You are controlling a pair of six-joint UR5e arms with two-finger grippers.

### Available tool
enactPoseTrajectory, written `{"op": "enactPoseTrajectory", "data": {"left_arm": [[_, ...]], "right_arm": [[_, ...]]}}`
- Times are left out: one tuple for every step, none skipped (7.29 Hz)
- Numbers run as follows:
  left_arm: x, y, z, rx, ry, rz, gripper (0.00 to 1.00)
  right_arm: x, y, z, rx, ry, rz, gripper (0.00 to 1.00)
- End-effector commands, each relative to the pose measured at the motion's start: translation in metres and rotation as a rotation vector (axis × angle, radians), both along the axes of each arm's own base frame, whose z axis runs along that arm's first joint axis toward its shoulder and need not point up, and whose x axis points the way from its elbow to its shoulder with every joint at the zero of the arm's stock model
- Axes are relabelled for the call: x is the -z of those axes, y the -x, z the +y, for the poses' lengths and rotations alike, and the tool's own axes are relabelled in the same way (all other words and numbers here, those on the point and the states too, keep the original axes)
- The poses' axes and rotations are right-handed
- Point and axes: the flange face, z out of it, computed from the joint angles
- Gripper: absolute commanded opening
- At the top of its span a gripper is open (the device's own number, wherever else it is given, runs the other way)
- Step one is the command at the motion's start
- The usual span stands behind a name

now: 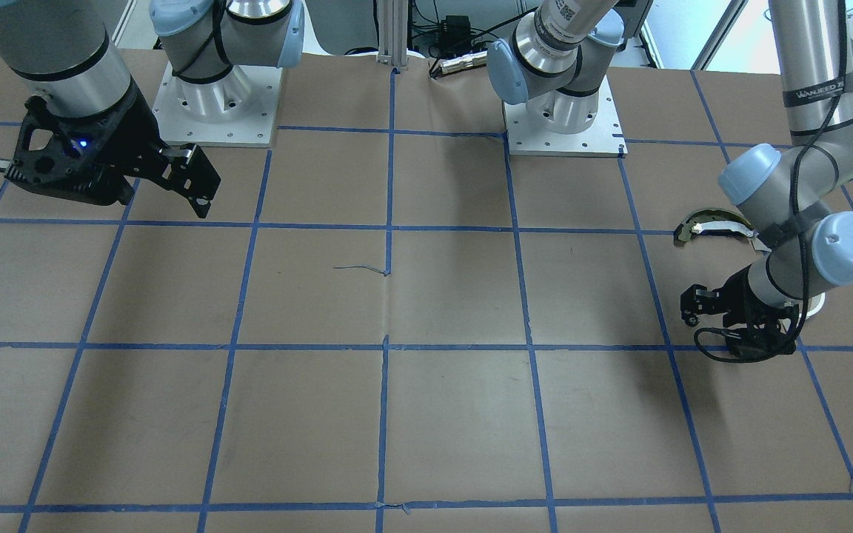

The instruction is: Place bearing gear from tray to pile

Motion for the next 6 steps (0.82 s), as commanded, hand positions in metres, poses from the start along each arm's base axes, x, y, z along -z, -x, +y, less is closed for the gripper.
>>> {"op": "enactPoseTrajectory", "data": {"left_arm": [[-0.124,0.138,-0.018,-0.121,0.007,-0.05,1.0],[-0.155,0.183,-0.005,-0.114,0.063,-0.052,1.0],[-0.185,0.211,0.01,-0.115,0.122,-0.045,1.0],[-0.207,0.239,0.03,-0.111,0.16,-0.024,1.0],[-0.226,0.258,0.047,-0.077,0.196,-0.012,1.0],[-0.244,0.271,0.06,-0.073,0.224,0.081,1.0]], "right_arm": [[-0.001,0.0,0.0,0.0,0.005,0.0,1.0],[-0.002,0.0,0.0,0.0,0.006,-0.001,1.0],[-0.003,0.0,0.001,0.0,0.011,-0.001,1.0],[-0.004,0.0,0.002,-0.001,0.011,-0.001,1.0],[-0.004,0.0,0.002,-0.001,0.011,-0.001,1.0],[-0.004,0.0,0.002,-0.001,0.011,-0.003,1.0]]}}
